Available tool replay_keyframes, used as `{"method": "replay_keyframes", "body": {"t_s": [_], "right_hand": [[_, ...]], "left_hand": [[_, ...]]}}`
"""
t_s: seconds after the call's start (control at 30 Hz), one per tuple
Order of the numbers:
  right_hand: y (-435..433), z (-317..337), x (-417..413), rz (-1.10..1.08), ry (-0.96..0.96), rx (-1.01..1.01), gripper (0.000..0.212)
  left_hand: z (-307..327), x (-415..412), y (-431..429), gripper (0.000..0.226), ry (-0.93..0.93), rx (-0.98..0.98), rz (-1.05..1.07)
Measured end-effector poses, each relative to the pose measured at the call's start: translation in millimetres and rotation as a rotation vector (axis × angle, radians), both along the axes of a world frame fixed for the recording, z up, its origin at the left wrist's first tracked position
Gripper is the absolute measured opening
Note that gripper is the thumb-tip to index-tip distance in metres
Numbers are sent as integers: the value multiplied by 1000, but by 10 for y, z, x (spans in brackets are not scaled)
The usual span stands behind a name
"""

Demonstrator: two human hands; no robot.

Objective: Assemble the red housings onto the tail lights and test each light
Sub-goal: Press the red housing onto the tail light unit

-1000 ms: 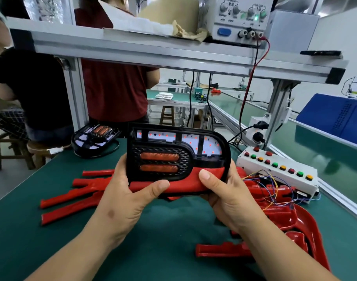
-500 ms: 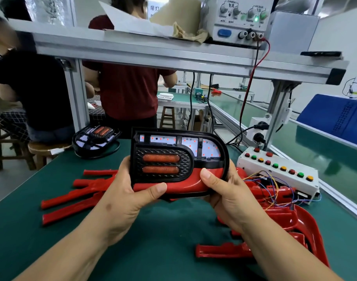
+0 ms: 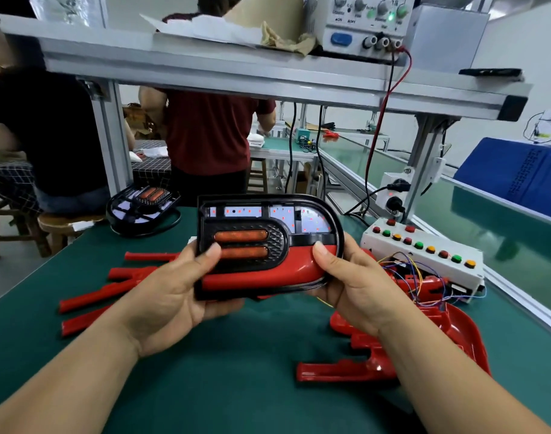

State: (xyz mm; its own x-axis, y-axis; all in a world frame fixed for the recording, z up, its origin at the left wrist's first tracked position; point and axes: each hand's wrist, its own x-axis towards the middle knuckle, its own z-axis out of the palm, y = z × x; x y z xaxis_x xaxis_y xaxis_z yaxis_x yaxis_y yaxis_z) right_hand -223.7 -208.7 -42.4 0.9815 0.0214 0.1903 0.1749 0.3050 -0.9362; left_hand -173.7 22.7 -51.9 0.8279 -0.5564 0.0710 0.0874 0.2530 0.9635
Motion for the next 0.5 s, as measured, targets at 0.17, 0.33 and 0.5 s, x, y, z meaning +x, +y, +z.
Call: {"method": "replay_keyframes", "body": {"t_s": [0.17,0.33,0.5], "right_hand": [[-8,-32,1,23,-16,12,36],[-41,-56,72,-109,-11,106,37],[-24,-97,99,-218,24,108,41]], "left_hand": [[165,142,237,52,-53,251,173],[86,623,1076,11,-291,610,967],[-31,570,1001,13,-372,1058,551]]}}
